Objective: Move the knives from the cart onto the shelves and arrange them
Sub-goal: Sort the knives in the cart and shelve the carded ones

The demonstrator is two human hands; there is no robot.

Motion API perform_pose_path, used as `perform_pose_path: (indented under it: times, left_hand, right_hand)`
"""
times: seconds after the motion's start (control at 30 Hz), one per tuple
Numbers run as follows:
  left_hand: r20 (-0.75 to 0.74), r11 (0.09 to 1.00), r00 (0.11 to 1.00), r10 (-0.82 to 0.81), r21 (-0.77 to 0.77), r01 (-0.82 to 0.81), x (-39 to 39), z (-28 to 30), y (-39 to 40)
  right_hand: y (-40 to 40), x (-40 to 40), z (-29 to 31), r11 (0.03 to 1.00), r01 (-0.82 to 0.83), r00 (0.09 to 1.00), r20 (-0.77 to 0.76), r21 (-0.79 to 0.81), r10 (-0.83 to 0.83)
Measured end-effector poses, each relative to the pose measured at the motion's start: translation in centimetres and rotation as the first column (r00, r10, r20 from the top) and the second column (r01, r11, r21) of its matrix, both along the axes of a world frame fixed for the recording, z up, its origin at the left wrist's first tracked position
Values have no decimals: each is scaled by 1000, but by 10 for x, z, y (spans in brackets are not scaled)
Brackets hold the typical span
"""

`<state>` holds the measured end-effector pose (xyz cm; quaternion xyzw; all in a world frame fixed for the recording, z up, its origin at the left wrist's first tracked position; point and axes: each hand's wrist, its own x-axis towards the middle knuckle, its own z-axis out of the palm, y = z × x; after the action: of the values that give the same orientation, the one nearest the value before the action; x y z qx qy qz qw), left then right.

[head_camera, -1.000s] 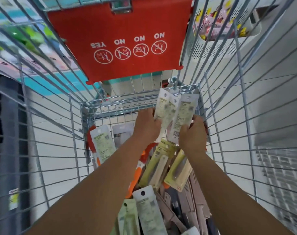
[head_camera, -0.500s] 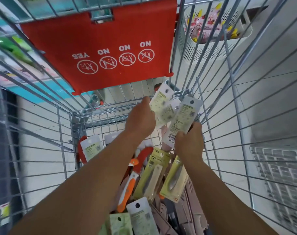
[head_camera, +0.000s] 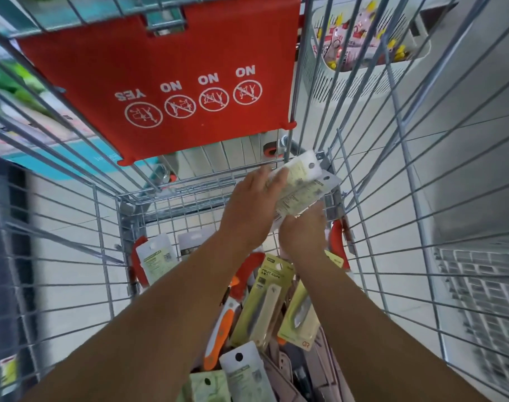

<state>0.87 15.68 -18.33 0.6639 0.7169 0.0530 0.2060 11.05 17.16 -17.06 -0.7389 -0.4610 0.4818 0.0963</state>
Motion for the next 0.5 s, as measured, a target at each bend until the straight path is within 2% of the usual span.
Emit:
perform_pose_path:
  times: [0.07, 0.1, 0.17, 0.2, 0.23, 0.33, 0.4, 0.5]
  left_hand:
    - [-61, 992, 995, -84, 93, 89, 3, -4, -13]
    - [-107, 984, 985, -135, 106, 146, 5, -6, -19]
    - [-125, 976, 968, -216, 7, 219, 6, -12, -28]
    - [-117, 976, 970, -215, -72, 208, 6, -14, -29]
    - [-132, 983, 976, -173, -81, 163, 5, -13, -29]
    - [-188, 1000, 982, -21, -13, 19, -2, -8, -21]
    - [-194, 997, 980, -47, -69, 34, -6, -3, -16]
    - [-187, 985, 978, -90, -160, 60, -4, 2, -19]
  right_hand:
    - [-5, 2, 5, 995, 3, 1000, 13, 102, -4]
    - [-8, 4, 6, 991, -49, 998, 30, 124, 46]
    - [-12, 7, 3, 968, -238, 969, 94, 84, 230]
    - [-13, 9, -1, 951, -305, 948, 112, 52, 298]
    - [-12, 10, -4, 940, -341, 935, 114, 29, 335]
    - [-9, 11, -9, 901, -423, 904, 114, 100, 412]
    - [-8, 14, -10, 830, -547, 833, 165, 105, 528]
    - [-7, 20, -10, 729, -684, 706, 254, 1, 662]
